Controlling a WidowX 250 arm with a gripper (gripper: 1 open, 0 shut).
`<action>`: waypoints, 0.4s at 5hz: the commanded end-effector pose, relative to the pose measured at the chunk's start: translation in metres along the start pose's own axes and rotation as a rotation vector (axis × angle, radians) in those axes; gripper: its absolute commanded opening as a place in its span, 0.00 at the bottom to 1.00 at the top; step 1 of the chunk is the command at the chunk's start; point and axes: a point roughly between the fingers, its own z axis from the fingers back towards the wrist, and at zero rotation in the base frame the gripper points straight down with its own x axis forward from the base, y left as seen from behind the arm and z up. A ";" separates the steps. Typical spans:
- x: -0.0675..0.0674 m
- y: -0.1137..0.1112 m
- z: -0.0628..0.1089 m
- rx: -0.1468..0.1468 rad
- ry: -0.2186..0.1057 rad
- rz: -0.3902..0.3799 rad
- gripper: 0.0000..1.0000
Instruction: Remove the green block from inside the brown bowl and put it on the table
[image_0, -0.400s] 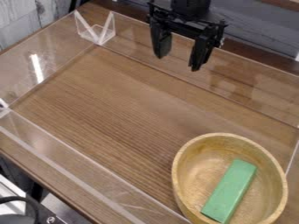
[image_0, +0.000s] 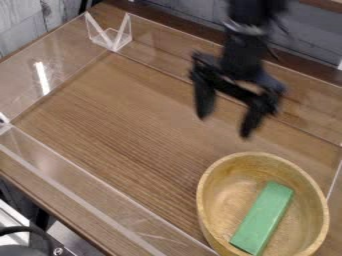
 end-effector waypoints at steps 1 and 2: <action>-0.002 -0.043 0.003 0.001 -0.079 -0.046 1.00; -0.009 -0.076 -0.012 0.006 -0.107 -0.077 1.00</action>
